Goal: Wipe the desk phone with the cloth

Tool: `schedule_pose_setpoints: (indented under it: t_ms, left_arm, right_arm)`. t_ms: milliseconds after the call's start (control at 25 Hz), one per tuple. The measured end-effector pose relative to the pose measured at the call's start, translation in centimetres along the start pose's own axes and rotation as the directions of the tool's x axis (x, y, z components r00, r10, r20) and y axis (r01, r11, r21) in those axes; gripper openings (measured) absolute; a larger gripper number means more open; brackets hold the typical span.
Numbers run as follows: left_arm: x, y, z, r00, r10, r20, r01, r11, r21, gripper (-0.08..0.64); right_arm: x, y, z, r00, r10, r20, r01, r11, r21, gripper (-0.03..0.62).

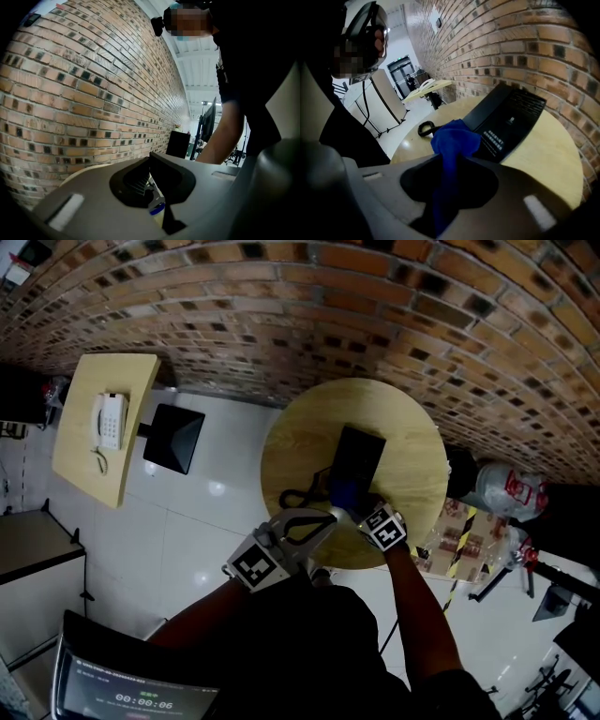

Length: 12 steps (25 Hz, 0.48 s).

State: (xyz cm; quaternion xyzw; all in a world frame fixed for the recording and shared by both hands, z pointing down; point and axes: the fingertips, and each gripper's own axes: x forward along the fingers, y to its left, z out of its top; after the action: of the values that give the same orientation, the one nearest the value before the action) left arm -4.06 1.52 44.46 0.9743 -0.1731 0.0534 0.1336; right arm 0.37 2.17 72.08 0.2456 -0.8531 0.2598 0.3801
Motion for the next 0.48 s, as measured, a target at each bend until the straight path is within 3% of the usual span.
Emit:
schedule_pose_setpoints:
  t_ms: [280,480]
  left_arm:
    - [0.1,0.3,0.1,1.000,0.002,0.000,-0.002,1.000,0.005,-0.008]
    - [0.2,0.4,0.2,1.000,0.000,-0.011,0.000,1.000,0.007,-0.008]
  right_arm:
    - [-3.4,-6.7,7.9,0.984,-0.097,0.150,0.098,0.995,0.005,0.087]
    - [-4.0,-11.1,12.0,0.972,-0.175,0.154,0.187,0.980,-0.064,0.087]
